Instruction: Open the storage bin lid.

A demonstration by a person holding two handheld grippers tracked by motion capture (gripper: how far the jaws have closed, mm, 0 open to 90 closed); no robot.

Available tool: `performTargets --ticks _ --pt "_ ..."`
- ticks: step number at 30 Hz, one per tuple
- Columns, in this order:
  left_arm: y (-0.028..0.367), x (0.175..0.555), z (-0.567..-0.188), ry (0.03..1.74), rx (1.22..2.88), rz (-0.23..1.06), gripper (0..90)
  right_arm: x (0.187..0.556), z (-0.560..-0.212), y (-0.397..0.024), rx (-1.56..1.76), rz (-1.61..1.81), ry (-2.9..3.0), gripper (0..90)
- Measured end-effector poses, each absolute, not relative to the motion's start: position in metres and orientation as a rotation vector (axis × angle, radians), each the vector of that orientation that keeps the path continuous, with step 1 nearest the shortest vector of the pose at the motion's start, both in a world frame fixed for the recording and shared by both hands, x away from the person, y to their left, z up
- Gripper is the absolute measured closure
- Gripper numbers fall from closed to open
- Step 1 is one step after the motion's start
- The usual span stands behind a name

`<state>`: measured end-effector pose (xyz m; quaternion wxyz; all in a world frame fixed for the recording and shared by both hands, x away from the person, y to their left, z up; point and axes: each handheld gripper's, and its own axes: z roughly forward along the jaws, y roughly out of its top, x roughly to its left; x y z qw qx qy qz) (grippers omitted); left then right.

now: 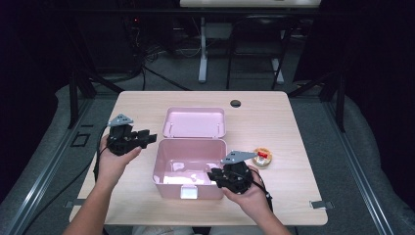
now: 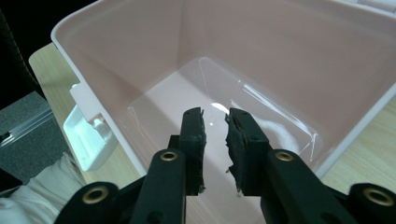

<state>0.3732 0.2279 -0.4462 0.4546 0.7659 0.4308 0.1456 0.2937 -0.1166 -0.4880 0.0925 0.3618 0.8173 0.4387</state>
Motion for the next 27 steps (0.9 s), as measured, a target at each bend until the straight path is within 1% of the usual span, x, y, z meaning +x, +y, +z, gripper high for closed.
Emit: performTargets --ticks 3,5,9,12,17,19,22,27 --pt "0.231 0.369 -0.448 1.064 1.868 0.336 58.1 0.295 -0.485 -0.117 1.081 1.303 2.431 71.1" --pt "0.232 0.369 -0.447 1.067 1.899 0.337 58.0 0.295 -0.483 -0.117 1.089 1.298 2.443 68.7" --pt "0.234 0.364 -0.446 1.048 1.938 0.341 54.1 0.294 -0.475 -0.117 1.084 1.292 2.449 63.7" --pt "0.235 0.361 -0.448 1.040 1.954 0.351 52.8 0.294 -0.468 -0.118 1.072 1.286 2.456 59.1" --pt "0.238 0.359 -0.452 1.029 1.988 0.320 49.9 0.294 -0.457 -0.123 1.066 1.278 2.456 52.2" --pt "0.237 0.358 -0.453 1.024 1.995 0.328 49.2 0.295 -0.454 -0.126 1.060 1.267 2.453 48.8" --pt "0.235 0.357 -0.453 1.016 2.015 0.343 48.4 0.297 -0.449 -0.130 1.053 1.220 2.440 45.7" --pt "0.235 0.356 -0.451 1.017 2.031 0.339 46.9 0.299 -0.440 -0.138 1.070 1.226 2.420 45.5"
